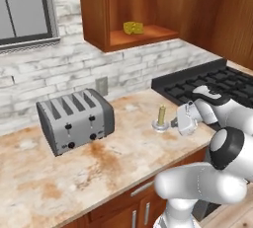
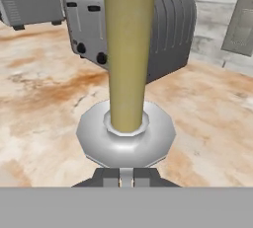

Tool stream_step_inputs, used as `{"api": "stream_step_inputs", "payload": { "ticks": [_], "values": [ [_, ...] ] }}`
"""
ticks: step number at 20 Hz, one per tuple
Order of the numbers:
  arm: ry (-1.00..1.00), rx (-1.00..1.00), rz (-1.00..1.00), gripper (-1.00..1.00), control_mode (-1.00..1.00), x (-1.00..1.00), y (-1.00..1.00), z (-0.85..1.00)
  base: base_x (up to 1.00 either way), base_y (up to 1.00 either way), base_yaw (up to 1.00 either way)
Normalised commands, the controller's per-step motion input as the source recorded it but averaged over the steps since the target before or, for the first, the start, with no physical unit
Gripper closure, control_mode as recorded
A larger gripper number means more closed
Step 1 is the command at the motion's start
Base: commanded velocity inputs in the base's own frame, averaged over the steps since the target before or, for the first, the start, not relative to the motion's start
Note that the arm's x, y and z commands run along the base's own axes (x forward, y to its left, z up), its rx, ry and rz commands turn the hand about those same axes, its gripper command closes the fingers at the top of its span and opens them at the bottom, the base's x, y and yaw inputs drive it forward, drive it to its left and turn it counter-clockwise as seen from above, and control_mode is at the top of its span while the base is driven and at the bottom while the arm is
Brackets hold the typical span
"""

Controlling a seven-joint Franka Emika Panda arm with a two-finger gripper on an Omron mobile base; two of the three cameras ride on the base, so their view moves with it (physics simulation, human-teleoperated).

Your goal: Pick the candle and candle from the dining table and place them in the open cabinet. Close the cabinet after placing the objects.

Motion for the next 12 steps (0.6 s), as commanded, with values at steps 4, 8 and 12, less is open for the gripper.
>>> {"api": "stream_step_inputs", "payload": {
  "ticks": [4, 8, 12],
  "values": [
    [0.0, 0.0, 0.0, 1.0, 1.0, 0.0, 0.0, 0.0, 0.41, 0.0, 0.31],
    [0.0, 0.0, 0.0, 1.0, 1.0, 0.0, 0.0, 0.0, 0.44, -0.01, 0.3],
    [0.0, 0.0, 0.0, 1.0, 1.0, 0.0, 0.0, 0.0, 0.49, 0.03, 0.21]
  ]
}}
